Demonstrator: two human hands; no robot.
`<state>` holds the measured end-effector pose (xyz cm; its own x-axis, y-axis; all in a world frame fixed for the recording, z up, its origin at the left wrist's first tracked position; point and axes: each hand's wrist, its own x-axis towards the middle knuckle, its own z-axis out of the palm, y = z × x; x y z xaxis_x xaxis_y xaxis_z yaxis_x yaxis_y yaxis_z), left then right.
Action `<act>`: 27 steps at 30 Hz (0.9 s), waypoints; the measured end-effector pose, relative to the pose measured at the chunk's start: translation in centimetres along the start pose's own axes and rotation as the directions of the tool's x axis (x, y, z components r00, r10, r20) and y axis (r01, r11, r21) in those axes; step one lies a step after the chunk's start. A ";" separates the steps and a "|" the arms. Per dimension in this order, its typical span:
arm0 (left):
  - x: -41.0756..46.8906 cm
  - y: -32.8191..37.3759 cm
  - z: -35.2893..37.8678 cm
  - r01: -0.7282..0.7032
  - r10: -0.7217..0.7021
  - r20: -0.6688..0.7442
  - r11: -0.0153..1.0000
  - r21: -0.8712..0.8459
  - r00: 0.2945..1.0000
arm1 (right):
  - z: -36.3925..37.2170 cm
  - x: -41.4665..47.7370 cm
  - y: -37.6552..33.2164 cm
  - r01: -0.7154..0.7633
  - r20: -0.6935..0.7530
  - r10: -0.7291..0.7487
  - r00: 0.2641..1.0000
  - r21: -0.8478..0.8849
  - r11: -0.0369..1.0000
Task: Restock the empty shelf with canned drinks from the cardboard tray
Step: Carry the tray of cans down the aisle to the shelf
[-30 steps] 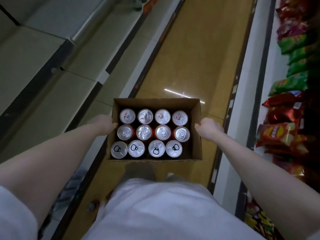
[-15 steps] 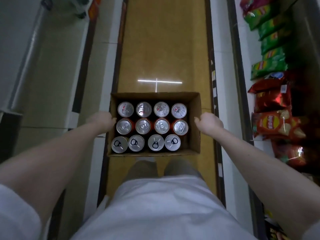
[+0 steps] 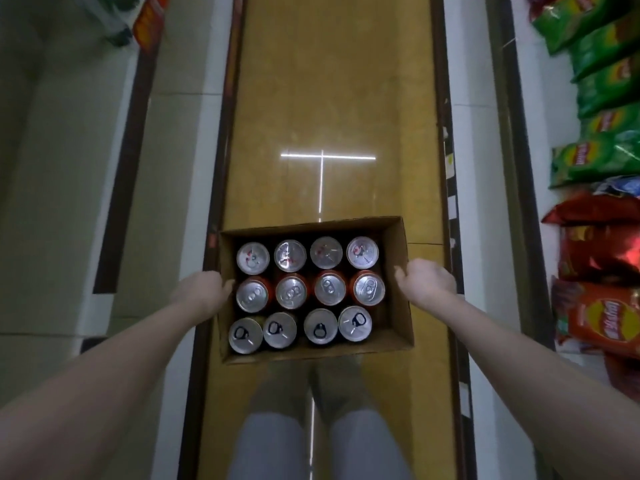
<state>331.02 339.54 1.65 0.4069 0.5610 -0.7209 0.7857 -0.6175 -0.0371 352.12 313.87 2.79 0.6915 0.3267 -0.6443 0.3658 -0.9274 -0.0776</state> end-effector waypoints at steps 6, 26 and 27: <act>11.3 0.7 6.1 -0.024 0.024 0.040 1.000 -0.018 0.999 | 7.9 9.2 0.5 -0.079 0.107 0.071 0.992 0.072 0.994; 44.7 1.8 22.9 -0.027 0.032 -0.091 0.998 0.053 0.995 | 31.2 41.7 -3.1 0.074 -0.074 -0.072 0.995 0.028 0.997; 45.0 1.8 23.1 -0.017 0.022 -0.093 0.998 0.053 0.995 | 31.3 42.0 -3.2 0.077 -0.076 -0.075 0.994 0.023 0.997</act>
<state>339.97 350.98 -46.85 0.4655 0.5964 -0.6539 0.7527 -0.6554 -0.0619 360.52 324.84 -47.87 0.7076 0.4084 -0.5766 0.4034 -0.9035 -0.1448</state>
